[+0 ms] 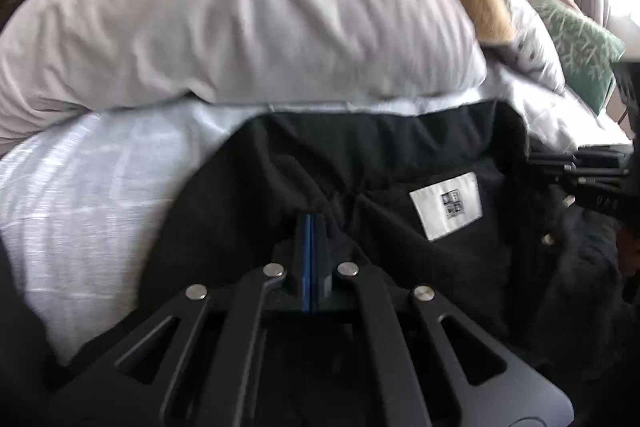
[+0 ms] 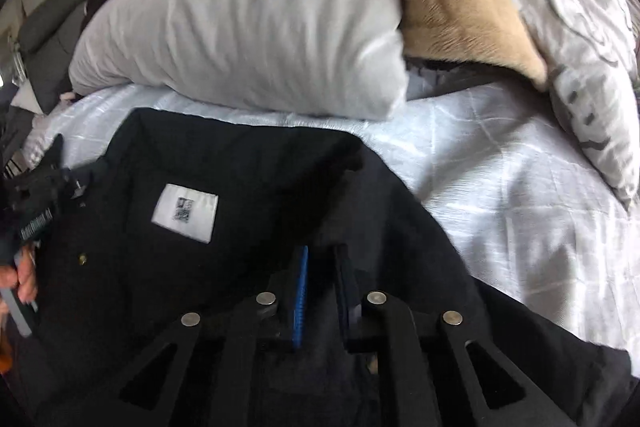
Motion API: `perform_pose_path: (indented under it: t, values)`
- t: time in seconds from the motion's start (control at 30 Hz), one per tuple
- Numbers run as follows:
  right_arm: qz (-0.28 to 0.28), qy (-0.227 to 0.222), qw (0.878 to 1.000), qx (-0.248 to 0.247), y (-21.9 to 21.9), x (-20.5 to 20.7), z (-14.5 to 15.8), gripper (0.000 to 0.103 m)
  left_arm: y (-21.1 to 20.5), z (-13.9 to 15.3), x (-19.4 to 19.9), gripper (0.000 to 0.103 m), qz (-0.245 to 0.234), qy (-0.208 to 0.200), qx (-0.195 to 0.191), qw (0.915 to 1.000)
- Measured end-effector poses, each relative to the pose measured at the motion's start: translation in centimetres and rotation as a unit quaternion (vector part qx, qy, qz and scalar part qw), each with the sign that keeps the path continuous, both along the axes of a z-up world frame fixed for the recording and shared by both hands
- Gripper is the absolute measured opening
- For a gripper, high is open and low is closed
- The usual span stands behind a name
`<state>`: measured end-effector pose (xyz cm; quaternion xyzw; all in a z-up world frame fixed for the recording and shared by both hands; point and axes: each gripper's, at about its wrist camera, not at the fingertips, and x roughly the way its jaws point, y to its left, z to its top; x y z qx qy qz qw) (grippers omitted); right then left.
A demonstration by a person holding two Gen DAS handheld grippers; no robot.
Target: Fold large clothes
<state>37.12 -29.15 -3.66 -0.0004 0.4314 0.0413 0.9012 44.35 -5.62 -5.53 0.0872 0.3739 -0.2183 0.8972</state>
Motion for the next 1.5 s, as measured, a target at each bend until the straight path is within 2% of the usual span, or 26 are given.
perform_pose_path:
  t: [0.1,0.17,0.23,0.3,0.33,0.37,0.4,0.43,0.47,0.5,0.63,0.73,0.87,0.93,1.07,1.2,1.33,1.43,1.5]
  values:
    - [-0.011,0.01,1.0,0.008,0.6,2.5,-1.2,0.011,-0.9,-0.4,2.1,0.001,-0.002,0.003,-0.033,0.9995]
    - [-0.014,0.011,1.0,0.008,1.2,3.9,-1.6,0.009,-1.5,-0.7,3.4,0.001,0.011,0.012,-0.039,0.9991]
    - [-0.021,0.007,1.0,0.008,1.7,4.3,-1.5,0.009,-1.5,-0.3,3.2,0.001,0.024,0.018,-0.049,0.9983]
    - [-0.024,0.006,1.0,0.015,1.8,3.8,-1.2,0.012,-0.8,0.5,2.4,0.007,0.026,0.033,-0.065,0.997]
    - [-0.023,0.008,0.999,0.022,1.7,3.2,-0.7,0.013,-0.2,1.2,1.6,0.017,0.021,0.04,-0.068,0.9967]
    - [-0.022,0.011,0.999,0.023,1.5,2.5,-0.3,0.019,0.5,2.1,0.5,0.031,0.015,0.038,-0.065,0.997]
    - [-0.02,0.013,0.999,0.02,1.4,1.7,0.2,0.028,1.2,2.7,-0.2,0.04,0.015,0.033,-0.062,0.9974]
    - [-0.02,0.014,1.0,0.014,1.2,0.7,0.9,0.033,2.0,3.6,-1.4,0.063,0.022,0.024,-0.054,0.998]
    - [-0.019,0.013,1.0,0.011,1.1,-0.2,1.4,0.044,2.7,4.2,-2.3,0.073,0.031,0.014,-0.046,0.9984]
    - [-0.02,0.012,1.0,0.005,0.9,-1.3,2.0,0.049,3.5,4.7,-3.5,0.073,0.037,0.007,-0.038,0.9986]
    - [-0.04,-0.001,0.999,-0.004,-0.9,-6.9,4.6,0.052,6.1,5.5,-8.4,0.074,0.058,0.009,0.002,0.9983]
    - [-0.065,-0.013,0.998,-0.009,-2.4,-11.0,6.1,0.064,7.5,6.0,-12.2,0.081,0.07,0.013,0.017,0.9973]
    - [-0.097,-0.008,0.995,-0.014,-4.9,-16.4,7.6,0.073,8.5,6.8,-17.3,0.082,0.074,0.028,0.049,0.9957]
    - [-0.122,-0.01,0.992,-0.023,-6.9,-19.3,8.7,0.077,8.5,7.2,-19.2,0.082,0.071,0.034,0.055,0.9953]
    - [-0.167,-0.019,0.985,-0.035,-10.4,-24.2,11.4,0.079,8.3,7.8,-22.6,0.082,0.056,0.052,0.038,0.9964]
    - [-0.228,-0.045,0.972,-0.043,-14.9,-28.6,15.0,0.083,6.5,8.0,-24.7,0.083,0.035,0.053,0.041,0.9971]
    - [-0.307,-0.075,0.948,-0.047,-19.9,-33.4,18.2,0.084,3.7,7.6,-25.2,0.083,0.018,0.056,0.049,0.9971]
    - [-0.361,-0.077,0.928,-0.047,-23.6,-35.9,18.7,0.087,0.6,7.0,-25.1,0.083,-0.003,0.06,0.049,0.997]
    - [-0.382,-0.07,0.921,-0.037,-25.6,-36.2,18.1,0.087,-1.8,6.5,-24.8,0.083,-0.017,0.058,0.048,0.997]
